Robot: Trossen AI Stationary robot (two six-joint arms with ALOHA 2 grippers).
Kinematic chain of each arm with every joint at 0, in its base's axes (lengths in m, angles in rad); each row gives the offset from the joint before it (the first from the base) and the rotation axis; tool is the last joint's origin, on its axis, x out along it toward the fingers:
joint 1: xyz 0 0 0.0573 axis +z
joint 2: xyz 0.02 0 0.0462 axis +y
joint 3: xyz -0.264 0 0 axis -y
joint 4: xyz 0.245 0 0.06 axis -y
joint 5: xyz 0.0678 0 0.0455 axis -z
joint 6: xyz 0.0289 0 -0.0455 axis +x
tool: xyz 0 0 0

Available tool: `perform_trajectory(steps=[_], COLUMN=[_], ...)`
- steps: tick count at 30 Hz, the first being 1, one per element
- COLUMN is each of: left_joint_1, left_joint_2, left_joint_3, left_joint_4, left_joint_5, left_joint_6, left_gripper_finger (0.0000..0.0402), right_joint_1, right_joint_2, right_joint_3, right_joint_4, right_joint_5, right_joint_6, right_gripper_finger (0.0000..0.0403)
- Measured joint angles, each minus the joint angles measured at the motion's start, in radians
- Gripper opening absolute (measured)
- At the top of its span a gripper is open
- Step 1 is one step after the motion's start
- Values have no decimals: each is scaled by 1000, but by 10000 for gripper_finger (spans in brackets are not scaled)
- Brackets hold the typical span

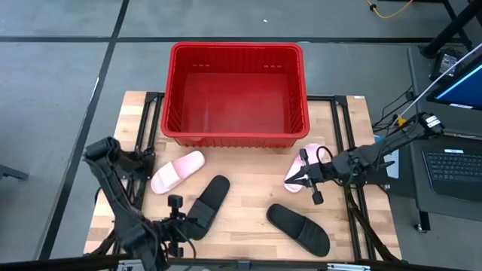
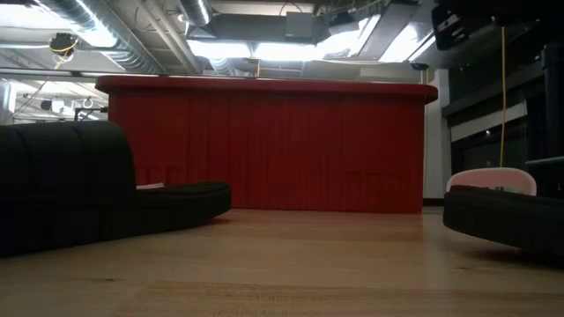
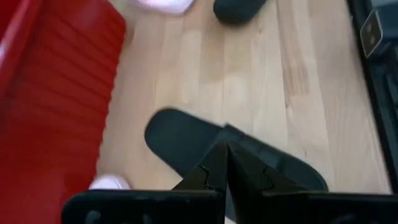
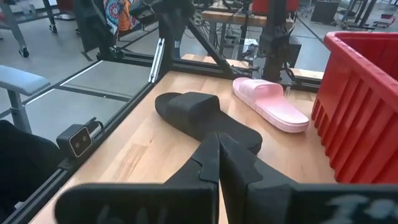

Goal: Pick and place slides into bin
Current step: Put the left black slide into the red bin

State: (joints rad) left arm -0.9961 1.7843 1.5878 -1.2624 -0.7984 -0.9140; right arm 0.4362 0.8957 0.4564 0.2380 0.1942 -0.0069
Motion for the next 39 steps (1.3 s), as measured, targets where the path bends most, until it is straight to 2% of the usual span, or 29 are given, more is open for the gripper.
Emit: perform_trajectory(steps=[4,9,13,19,27,35,39], left_joint_1=[-7,0,4,23,30,29,29], left_joint_2=[74,129,153,155,155,155,154], left_joint_3=[70,89,89,89,89,89,74], left_joint_4=[-127,-251,-302,-309,-306,-305,-270], left_joint_5=[62,135,155,203,269,225,204], left_joint_6=[-128,-159,-132,-203,-226,-225,-184], left_gripper_finger=[3,3,4,15,76,150,171], right_joint_1=[0,-1,-2,-2,-6,-6,-6], right_joint_2=[24,35,34,34,34,34,34], right_joint_3=[0,0,0,0,0,0,0], right_joint_4=[4,18,21,31,35,35,35], right_joint_5=[0,0,0,0,0,-1,-1], right_joint_6=[0,-1,3,2,34,55,54], right_gripper_finger=[6,6,6,6,6,6,6])
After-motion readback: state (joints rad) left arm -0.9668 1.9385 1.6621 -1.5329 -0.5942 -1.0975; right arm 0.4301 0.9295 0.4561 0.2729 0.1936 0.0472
